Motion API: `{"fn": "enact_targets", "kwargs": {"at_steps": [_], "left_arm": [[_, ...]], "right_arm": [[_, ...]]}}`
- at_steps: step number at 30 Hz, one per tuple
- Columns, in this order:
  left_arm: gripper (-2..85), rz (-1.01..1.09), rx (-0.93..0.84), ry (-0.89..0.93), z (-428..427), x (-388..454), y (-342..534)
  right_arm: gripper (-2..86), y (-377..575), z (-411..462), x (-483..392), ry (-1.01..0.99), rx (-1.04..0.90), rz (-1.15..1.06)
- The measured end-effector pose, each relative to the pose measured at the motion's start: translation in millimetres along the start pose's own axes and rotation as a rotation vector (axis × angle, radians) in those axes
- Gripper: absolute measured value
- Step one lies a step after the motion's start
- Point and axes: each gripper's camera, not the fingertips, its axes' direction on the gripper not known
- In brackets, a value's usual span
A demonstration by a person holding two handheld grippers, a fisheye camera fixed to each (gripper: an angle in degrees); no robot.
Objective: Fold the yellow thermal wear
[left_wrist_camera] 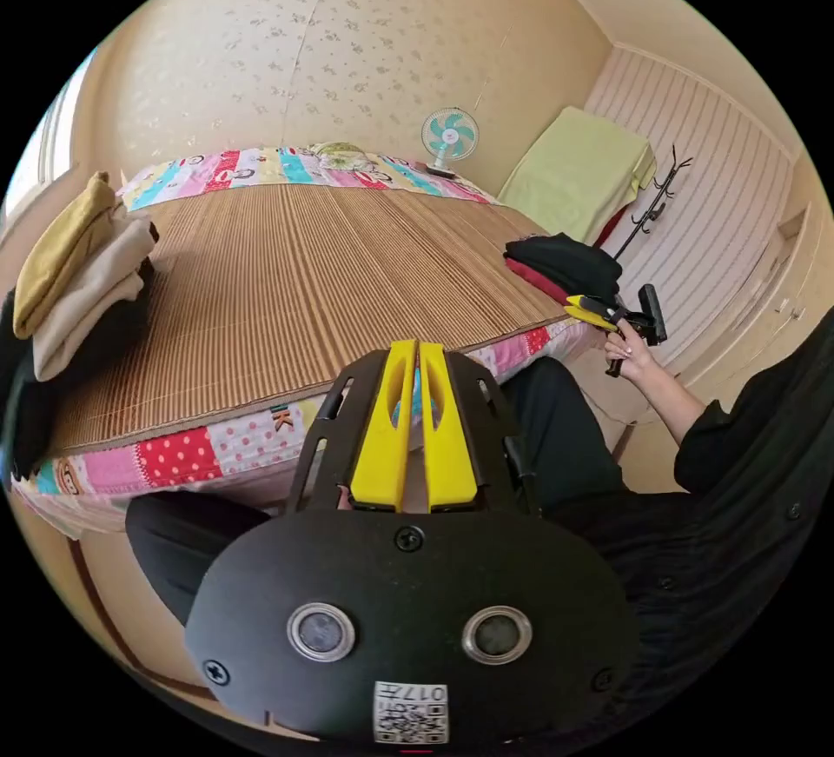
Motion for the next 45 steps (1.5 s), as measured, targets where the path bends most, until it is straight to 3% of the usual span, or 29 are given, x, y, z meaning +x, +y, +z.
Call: {"fn": "enact_targets", "kwargs": {"at_steps": [3, 7, 13, 15, 19, 21, 24, 27, 31, 37, 40, 41, 42, 43, 45], "left_arm": [[-1.0, -0.039, -0.044, 0.088, 30.2, 16.5, -14.9], [-1.0, 0.007, -0.122, 0.096, 54.3, 45.3, -22.5], [-1.0, 0.018, -0.245, 0.059, 71.7, 58.2, -18.9], [-1.0, 0.001, -0.251, 0.050, 69.0, 59.6, -19.0], [-1.0, 0.000, -0.223, 0.015, 59.5, 67.3, -28.2], [-1.0, 0.003, -0.188, -0.002, 49.4, 71.9, -35.6], [-0.9, -0.010, -0.149, -0.045, 35.5, 71.6, -39.0], [-0.6, -0.052, -0.102, -0.099, 16.6, 60.2, -40.2], [1.8, -0.093, -0.021, -0.157, -11.1, 36.9, -45.4], [10.1, -0.017, 0.014, -0.251, -9.9, -11.7, -119.2], [12.5, -0.033, -0.124, -0.222, 41.3, -48.8, -169.8], [12.5, -0.052, -0.271, -0.199, 76.8, -65.1, -182.5], [11.8, -0.072, -0.402, -0.200, 107.6, -77.2, -187.1], [11.5, -0.076, -0.419, -0.219, 114.2, -79.6, -186.9], [7.9, -0.033, -0.326, -0.178, 95.4, -71.1, -185.4]], "right_arm": [[11.6, 2.8, -60.8, 49.6, 0.097, 0.204, 0.158], [11.9, -17.8, -79.5, 61.9, 0.096, 0.349, 0.184], [5.8, -91.0, 2.5, 20.5, 0.040, 0.342, 0.098], [4.3, -106.3, 39.5, -43.7, -0.160, 0.380, -0.084], [3.5, -103.2, 133.3, -189.0, -0.228, 0.180, -0.357], [3.3, -48.6, 198.3, -293.1, -0.217, 0.061, -0.570], [3.0, 59.9, 254.9, -382.3, -0.350, -0.023, -0.679], [2.5, 170.9, 313.5, -431.7, -0.376, -0.235, -0.797], [2.0, 238.2, 351.3, -435.2, -0.378, -0.344, -0.820], [7.2, 168.3, 400.7, -395.6, -0.111, -0.306, -0.555], [8.8, 139.0, 448.1, -379.0, 0.102, -0.342, -0.425], [8.5, 136.3, 474.9, -373.4, 0.183, -0.420, -0.394], [6.9, 138.9, 493.9, -374.5, 0.251, -0.465, -0.416], [6.2, 141.8, 495.4, -380.9, 0.265, -0.451, -0.471], [3.2, 151.8, 480.1, -409.8, 0.304, -0.406, -0.636]]}}
